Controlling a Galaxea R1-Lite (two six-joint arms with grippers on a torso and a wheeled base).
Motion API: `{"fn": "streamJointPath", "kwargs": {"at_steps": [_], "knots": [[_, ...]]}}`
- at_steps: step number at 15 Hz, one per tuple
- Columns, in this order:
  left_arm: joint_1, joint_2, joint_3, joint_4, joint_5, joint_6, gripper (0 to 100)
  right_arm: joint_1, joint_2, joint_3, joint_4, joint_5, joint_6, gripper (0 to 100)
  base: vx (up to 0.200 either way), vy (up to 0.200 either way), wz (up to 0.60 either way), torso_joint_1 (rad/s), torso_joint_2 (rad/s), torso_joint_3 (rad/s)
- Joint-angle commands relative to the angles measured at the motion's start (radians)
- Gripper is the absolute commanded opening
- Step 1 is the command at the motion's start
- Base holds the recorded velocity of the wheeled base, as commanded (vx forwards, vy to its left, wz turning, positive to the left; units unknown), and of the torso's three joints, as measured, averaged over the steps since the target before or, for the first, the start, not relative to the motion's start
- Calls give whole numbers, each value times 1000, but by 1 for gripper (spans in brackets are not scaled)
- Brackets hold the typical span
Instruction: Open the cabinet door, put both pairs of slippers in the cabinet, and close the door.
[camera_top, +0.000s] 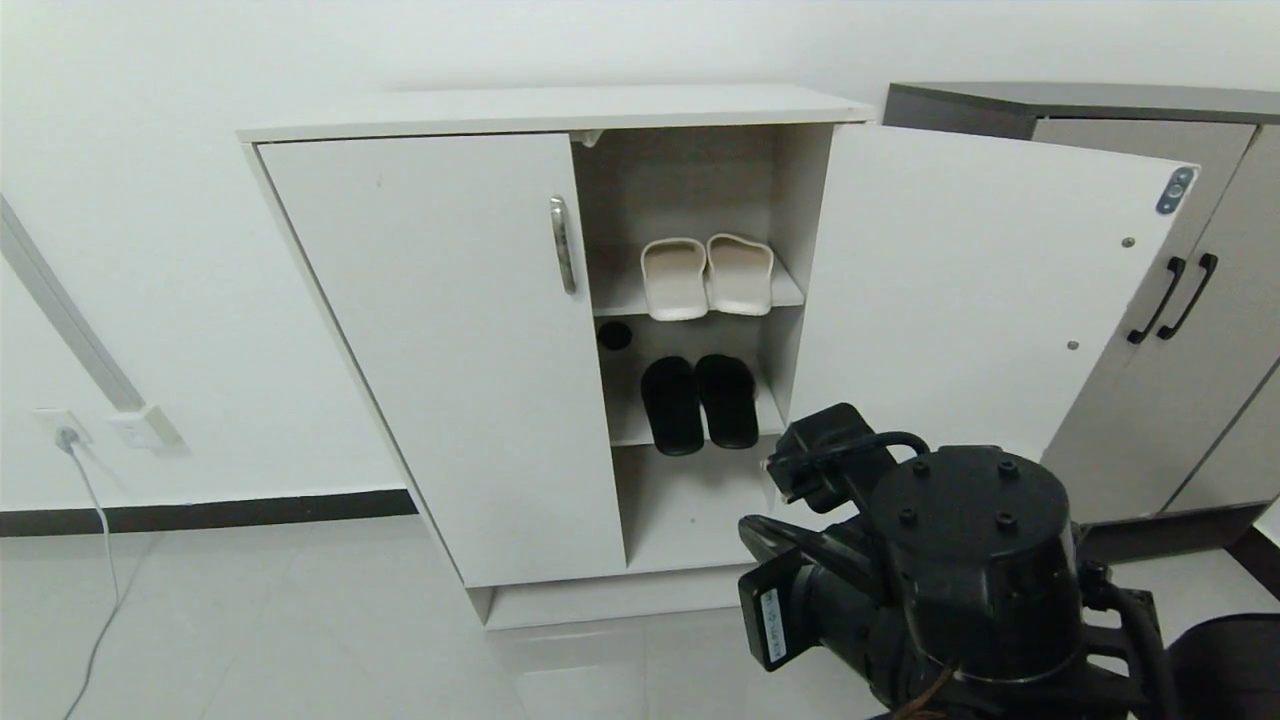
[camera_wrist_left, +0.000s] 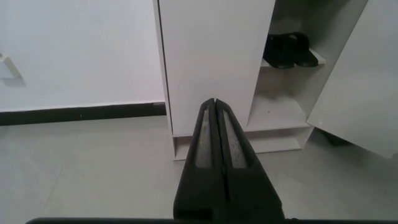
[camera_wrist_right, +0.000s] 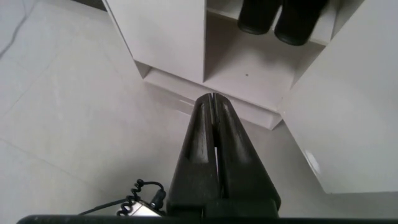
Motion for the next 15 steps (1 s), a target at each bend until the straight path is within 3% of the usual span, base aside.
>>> {"fn": "streamJointPath", "kwargs": {"at_steps": [1, 6, 15], "knots": [[0, 0, 0, -1, 0, -1, 0, -1, 3, 1, 2, 0, 0, 0, 0, 0, 0, 17, -149, -364], [0, 0, 0, -1, 0, -1, 0, -1, 9, 1, 2, 0, 0, 0, 0, 0, 0, 50, -497, -375], [0, 0, 0, -1, 0, -1, 0, -1, 9, 3, 2, 0, 0, 0, 0, 0, 0, 133, -468, -332]]}}
